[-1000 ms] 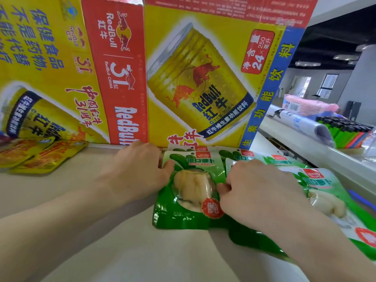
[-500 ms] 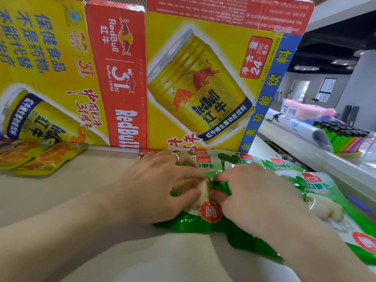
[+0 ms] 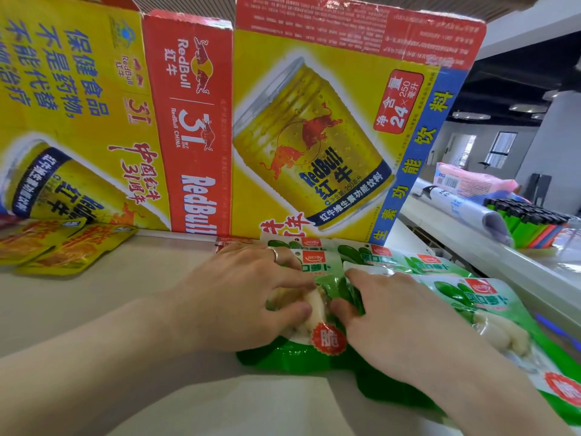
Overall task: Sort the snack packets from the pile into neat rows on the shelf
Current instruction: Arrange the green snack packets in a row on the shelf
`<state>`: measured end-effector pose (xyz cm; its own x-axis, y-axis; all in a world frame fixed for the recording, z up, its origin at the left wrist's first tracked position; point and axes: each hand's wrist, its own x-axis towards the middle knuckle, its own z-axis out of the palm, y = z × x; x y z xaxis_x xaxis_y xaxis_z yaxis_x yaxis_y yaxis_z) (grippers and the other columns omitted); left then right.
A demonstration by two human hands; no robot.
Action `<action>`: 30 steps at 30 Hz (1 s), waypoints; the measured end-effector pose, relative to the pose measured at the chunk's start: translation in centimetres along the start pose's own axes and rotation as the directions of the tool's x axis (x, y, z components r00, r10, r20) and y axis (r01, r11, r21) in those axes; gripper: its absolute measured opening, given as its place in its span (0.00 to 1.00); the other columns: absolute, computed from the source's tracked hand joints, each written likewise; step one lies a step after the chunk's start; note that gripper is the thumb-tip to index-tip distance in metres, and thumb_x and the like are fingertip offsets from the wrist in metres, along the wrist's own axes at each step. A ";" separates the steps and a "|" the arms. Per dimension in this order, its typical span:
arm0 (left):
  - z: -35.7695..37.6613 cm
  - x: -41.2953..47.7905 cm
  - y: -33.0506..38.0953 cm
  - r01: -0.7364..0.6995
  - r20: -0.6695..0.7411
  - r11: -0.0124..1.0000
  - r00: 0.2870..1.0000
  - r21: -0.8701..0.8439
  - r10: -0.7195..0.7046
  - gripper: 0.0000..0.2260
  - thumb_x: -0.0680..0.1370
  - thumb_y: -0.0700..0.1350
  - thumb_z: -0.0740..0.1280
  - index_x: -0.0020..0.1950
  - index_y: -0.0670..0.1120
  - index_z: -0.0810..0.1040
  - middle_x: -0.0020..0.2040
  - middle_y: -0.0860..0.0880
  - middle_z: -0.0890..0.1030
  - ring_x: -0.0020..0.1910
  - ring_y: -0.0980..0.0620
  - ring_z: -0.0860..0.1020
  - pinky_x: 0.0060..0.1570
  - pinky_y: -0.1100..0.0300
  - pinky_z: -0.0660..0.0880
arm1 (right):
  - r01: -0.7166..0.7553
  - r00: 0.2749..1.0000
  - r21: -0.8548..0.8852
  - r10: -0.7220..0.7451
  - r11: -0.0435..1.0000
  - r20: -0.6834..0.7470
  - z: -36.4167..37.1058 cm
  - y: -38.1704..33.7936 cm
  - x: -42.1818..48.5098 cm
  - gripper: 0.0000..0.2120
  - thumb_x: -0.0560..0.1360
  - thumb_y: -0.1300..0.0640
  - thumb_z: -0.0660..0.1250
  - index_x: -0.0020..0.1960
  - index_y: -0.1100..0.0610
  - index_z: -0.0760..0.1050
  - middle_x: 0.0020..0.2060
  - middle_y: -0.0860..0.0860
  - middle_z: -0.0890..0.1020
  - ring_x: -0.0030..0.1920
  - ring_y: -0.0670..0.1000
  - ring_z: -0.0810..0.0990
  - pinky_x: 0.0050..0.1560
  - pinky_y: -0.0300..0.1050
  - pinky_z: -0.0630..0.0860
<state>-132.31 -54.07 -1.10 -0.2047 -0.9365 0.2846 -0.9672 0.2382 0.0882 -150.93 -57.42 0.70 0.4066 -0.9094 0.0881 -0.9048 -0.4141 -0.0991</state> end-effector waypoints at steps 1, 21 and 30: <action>0.0 0.0 0.0 0.002 0.001 1.000 1.000 0.009 -0.002 0.28 0.73 0.68 0.50 0.72 0.66 0.68 0.67 0.67 0.69 0.64 0.64 0.66 0.57 0.65 0.57 | -0.003 1.000 -0.007 0.003 1.000 -0.010 0.1 0.1 0.1 0.13 0.78 0.40 0.56 0.57 0.46 0.69 0.54 0.50 0.76 0.54 0.54 0.76 0.52 0.49 0.76; 0.3 -0.4 -0.3 -0.006 -0.057 1.000 0.998 0.010 0.006 0.25 0.77 0.70 0.50 0.73 0.67 0.64 0.69 0.67 0.66 0.67 0.64 0.65 0.58 0.67 0.56 | 0.083 0.996 0.102 -0.081 0.991 -0.029 -0.2 -0.2 0.2 0.27 0.81 0.38 0.50 0.77 0.45 0.56 0.78 0.42 0.55 0.76 0.50 0.58 0.73 0.48 0.59; 0.0 -0.5 -0.2 -0.036 -0.364 0.997 0.931 -0.068 0.008 0.28 0.79 0.68 0.46 0.72 0.57 0.68 0.74 0.61 0.65 0.71 0.57 0.67 0.65 0.48 0.69 | 0.238 0.926 0.158 -0.175 0.958 -0.335 -0.1 -0.3 0.8 0.25 0.81 0.41 0.53 0.76 0.44 0.59 0.78 0.40 0.53 0.78 0.43 0.47 0.77 0.50 0.53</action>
<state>-131.99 -53.69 -1.23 -0.1441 -0.7768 0.6131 -0.9468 0.2883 0.1428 -150.36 -57.99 0.92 0.4923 -0.7564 0.4306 -0.7505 -0.6195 -0.2302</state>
